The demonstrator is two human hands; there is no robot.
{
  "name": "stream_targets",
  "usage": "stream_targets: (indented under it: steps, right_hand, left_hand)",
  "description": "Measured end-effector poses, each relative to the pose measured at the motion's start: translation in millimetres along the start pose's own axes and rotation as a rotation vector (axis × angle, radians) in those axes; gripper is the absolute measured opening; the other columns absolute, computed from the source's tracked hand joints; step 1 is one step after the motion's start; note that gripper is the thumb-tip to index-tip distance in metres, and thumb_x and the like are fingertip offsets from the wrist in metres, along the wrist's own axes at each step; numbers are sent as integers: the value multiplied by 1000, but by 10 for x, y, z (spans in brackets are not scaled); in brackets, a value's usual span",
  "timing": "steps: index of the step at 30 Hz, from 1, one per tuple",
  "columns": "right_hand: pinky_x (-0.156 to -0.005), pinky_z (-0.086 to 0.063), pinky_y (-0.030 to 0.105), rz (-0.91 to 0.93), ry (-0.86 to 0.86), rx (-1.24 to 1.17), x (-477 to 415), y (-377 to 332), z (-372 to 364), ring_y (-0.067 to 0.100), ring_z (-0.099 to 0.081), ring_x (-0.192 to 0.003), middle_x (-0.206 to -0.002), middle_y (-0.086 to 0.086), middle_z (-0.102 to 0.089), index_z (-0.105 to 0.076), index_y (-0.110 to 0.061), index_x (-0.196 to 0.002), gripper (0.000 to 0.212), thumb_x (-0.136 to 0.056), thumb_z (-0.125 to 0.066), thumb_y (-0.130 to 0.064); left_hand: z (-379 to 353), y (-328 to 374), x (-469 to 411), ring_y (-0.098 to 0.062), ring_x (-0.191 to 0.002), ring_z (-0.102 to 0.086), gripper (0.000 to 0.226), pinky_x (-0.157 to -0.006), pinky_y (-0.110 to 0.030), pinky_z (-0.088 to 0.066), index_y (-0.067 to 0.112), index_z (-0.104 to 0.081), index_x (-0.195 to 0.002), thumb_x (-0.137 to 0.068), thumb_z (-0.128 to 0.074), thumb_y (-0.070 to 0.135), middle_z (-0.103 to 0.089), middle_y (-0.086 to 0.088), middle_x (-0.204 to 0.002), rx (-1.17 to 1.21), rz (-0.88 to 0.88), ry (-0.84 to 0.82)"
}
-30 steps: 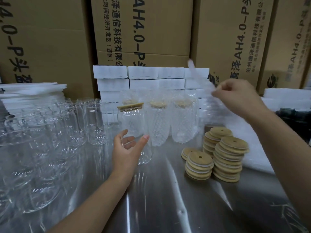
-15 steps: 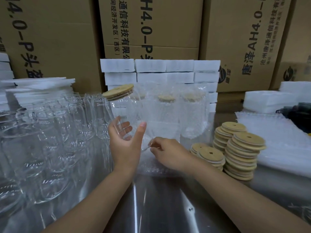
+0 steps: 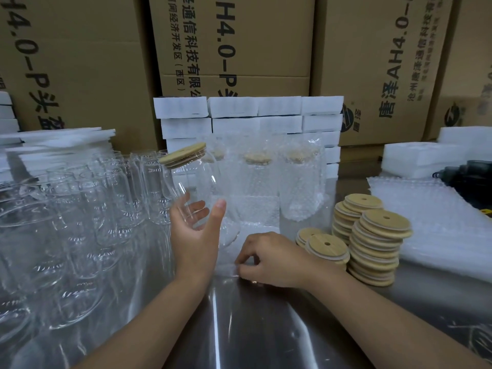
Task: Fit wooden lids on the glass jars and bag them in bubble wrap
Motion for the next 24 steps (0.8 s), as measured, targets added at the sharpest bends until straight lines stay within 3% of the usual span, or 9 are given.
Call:
stream_targets:
  steps: [4, 7, 10, 12, 15, 19, 24]
  right_hand:
    - [-73, -45, 19, -115, 36, -104, -3, 59, 14, 2, -58, -78, -92, -11, -71, -75, -25, -94, 19, -89, -57, -31]
    - [-65, -43, 18, -228, 77, -260, -26, 130, -2, 0, -57, -67, -70, -13, -65, -71, -21, -78, 18, -89, -58, -26]
    - [-75, -51, 31, -270, 129, -320, -55, 191, -1, 16, -64, -80, -83, 2, -70, -69, -7, -83, 20, -90, -58, -23]
    - [-75, -51, 28, -252, 126, -354, -53, 216, 0, 12, -64, -78, -83, -3, -71, -69, -7, -86, 18, -88, -63, -24]
    - [-63, -43, 6, -211, -11, -407, -9, 163, -13, -10, -57, -67, -72, -24, -63, -65, -28, -83, 14, -75, -76, -29]
    - [-84, -50, 19, -188, -89, -266, 3, 160, 0, 2, -61, -90, -99, -12, -66, -67, -28, -100, 28, -73, -74, -25]
    - [-81, -48, 15, -149, -64, -216, -10, 160, -1, -2, -58, -85, -96, -13, -67, -73, -23, -92, 15, -78, -68, -22]
  left_hand:
    - [-35, 10, 19, -3, -98, -63, 76, -68, -4, -46, 25, -47, -128, -66, -79, 55, -64, -1, -114, 18, 2, -27]
    - [-65, 35, 41, 2, -92, -64, 75, -73, -11, -50, 24, -48, -127, -62, -73, 52, -64, 1, -111, 68, -5, -42]
    - [-122, 35, 56, -3, -92, -65, 79, -85, -30, -53, 23, -50, -123, -55, -66, 60, -64, 8, -100, 135, 30, -68]
    - [-149, 10, 60, -6, -88, -66, 75, -86, -36, -54, 25, -52, -118, -53, -66, 61, -65, 11, -91, 177, 68, -89]
    - [-153, -7, 62, -7, -87, -66, 69, -80, -32, -54, 29, -52, -114, -54, -66, 60, -68, 16, -83, 189, 81, -98]
    - [-124, -14, 30, -6, -86, -66, 53, -76, -29, -52, 27, -52, -114, -67, -68, 46, -66, 8, -93, 207, 101, -63]
    - [-102, -20, 10, -16, -101, -65, 58, -79, -29, -52, 30, -52, -113, -62, -69, 53, -65, 3, -104, 204, 117, -44]
Point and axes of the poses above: each hand's wrist, its own x-axis away from the middle knuckle, its own z-axis out of the back of the hand, y = z × x, the point moved 5 cm from there along -x, towards the middle knuckle
